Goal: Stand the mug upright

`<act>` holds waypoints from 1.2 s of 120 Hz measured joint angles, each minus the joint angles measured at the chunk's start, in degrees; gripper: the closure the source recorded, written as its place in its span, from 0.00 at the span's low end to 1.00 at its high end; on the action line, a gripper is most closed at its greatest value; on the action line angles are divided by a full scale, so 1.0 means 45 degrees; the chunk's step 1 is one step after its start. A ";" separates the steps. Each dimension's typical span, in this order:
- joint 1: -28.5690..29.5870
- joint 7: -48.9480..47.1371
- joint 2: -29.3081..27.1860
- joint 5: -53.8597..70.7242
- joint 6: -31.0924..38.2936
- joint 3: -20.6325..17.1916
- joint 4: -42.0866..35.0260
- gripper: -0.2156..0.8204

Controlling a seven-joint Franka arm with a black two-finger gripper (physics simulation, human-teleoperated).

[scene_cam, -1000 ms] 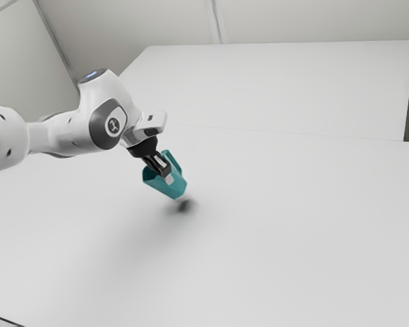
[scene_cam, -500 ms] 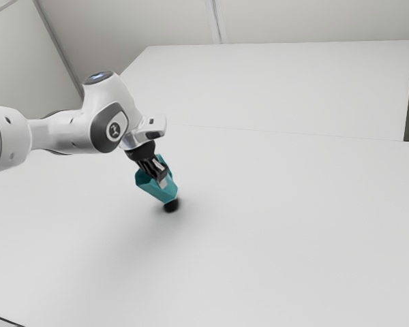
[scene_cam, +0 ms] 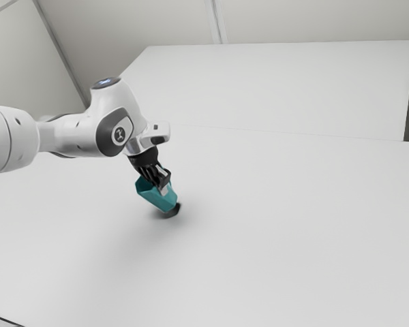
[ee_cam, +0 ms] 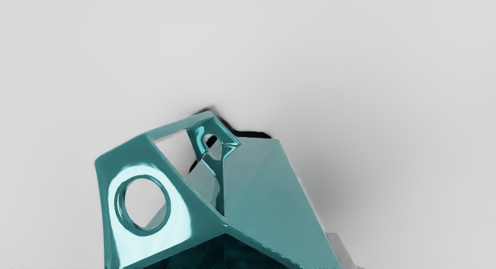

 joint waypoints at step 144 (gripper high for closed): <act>0.1284 -0.0332 -0.1497 0.2728 -0.3651 0.0159 0.5601 0.25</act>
